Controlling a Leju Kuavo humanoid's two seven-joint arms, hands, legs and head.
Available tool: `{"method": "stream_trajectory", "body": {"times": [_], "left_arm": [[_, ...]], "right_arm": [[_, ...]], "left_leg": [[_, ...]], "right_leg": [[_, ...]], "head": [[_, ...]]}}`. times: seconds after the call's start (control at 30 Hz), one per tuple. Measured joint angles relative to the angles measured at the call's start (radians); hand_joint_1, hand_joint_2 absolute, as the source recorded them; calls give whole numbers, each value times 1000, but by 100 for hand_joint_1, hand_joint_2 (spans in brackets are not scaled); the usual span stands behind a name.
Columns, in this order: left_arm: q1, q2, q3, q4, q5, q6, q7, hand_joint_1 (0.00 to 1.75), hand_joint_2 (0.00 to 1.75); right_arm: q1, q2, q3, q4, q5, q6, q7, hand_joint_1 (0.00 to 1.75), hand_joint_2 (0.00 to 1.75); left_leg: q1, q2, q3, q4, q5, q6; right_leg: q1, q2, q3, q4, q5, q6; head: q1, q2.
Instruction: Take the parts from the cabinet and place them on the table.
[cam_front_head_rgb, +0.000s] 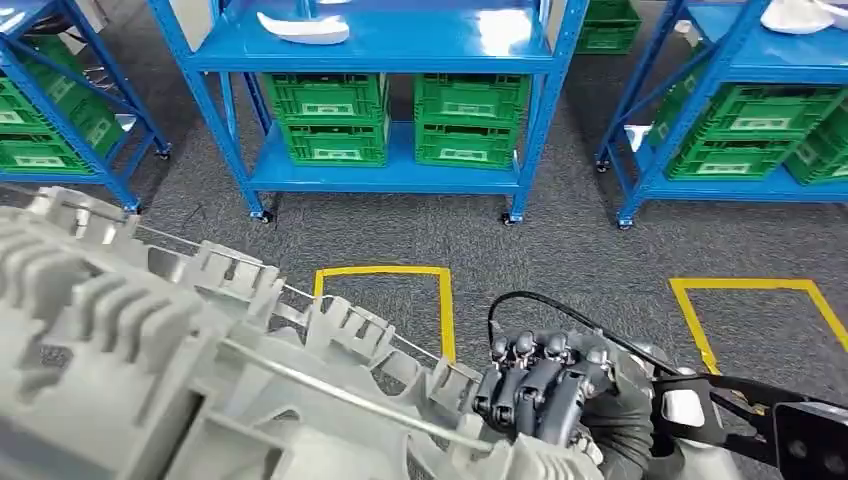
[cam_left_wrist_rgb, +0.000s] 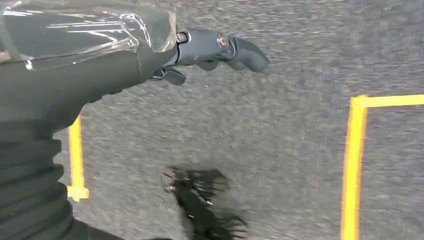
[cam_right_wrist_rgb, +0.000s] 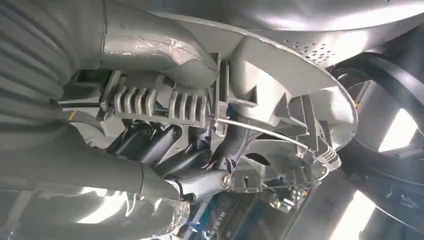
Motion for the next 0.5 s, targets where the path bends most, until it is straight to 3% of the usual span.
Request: {"method": "stream_trajectory", "body": {"times": [0.03, 0.07, 0.1, 0.13, 0.17, 0.2, 0.23, 0.27, 0.3, 0.33, 0.4, 0.43, 0.5], "left_arm": [[0, 0, 1, 0, 0, 0, 0, 0, 175], [-1, -2, 2, 0, -1, 1, -3, 0, 175], [-1, -1, 2, 0, -1, 5, -12, 0, 175], [-2, 0, 2, 0, -7, 6, -18, 0, 175], [-2, 0, 3, 0, -13, 6, -23, 0, 175], [-2, 0, 5, 0, -26, 0, -29, 0, 175], [-3, 0, 6, 0, -40, -8, -38, 0, 175], [-4, 1, 10, 0, -55, -13, -48, 0, 175], [-6, 1, 16, 0, -67, -20, -57, 0, 175], [-10, 1, 23, 0, -78, -26, -65, 0, 175], [-17, -1, 29, 0, -96, -40, -80, 0, 175], [-17, 0, 34, 0, -104, -42, -85, 0, 175], [-20, 0, 44, 0, -114, -42, -89, 0, 175]], "right_arm": [[1, -2, 0, 1, -1, 0, 0, 173, 175], [2, -3, 0, 2, -1, 0, 0, 173, 175], [-1, -4, -1, 4, -2, 0, 0, 173, 175], [0, -5, -1, 7, -2, 0, -2, 173, 175], [0, -7, -1, 9, -2, 0, -6, 173, 175], [2, -10, -2, 13, 0, 0, -14, 173, 175], [6, -13, -5, 17, 6, 0, -24, 173, 175], [10, -15, -6, 19, 10, -2, -33, 173, 175], [12, -16, -10, 22, 10, -6, -40, 173, 175], [11, -18, -12, 23, 9, -9, -40, 173, 175], [12, -18, -18, 23, 5, -13, -40, 173, 175], [13, -19, -21, 23, 1, -13, -43, 173, 175], [25, -21, -27, 23, 0, -14, -47, 173, 175]], "left_leg": [[3, 5, -11, -12, 19, 13], [5, 11, -16, -13, 35, 25], [2, 12, -36, -13, 50, 35], [-2, 12, -54, -13, 64, 37], [-6, 14, -71, -12, 76, 41], [-11, 15, -91, -10, 91, 44], [-15, 15, -107, -9, 103, 46], [-19, 15, -123, -9, 114, 46], [-22, 14, -138, -7, 126, 46], [-24, 14, -151, -3, 135, 45], [-29, 13, -170, 9, 150, 37], [-28, 15, -175, 11, 162, 33], [-21, 16, -180, 5, 184, 23]], "right_leg": [[1, 1, -8, -2, 8, 8], [-2, 3, -30, 22, -31, -1], [-1, 5, -50, 74, -91, -16], [-1, 5, -71, 149, -149, -26], [-1, 6, -91, 233, -195, -28], [-1, 6, -104, 317, -222, -23], [-1, 6, -96, 348, -215, -15], [-1, 6, -68, 334, -191, -5], [2, 6, -20, 278, -159, 2], [5, 6, 40, 196, -139, 1], [22, 6, 184, -4, -160, -25], [22, 4, 197, -45, -175, -30], [29, 6, 176, -35, -163, -34]], "head": [[0, 0], [0, 0], [5, 0], [7, 0], [7, 0], [7, 0], [7, 0], [7, 0], [7, 0], [7, 0], [8, 0], [3, 0], [9, 0]]}}
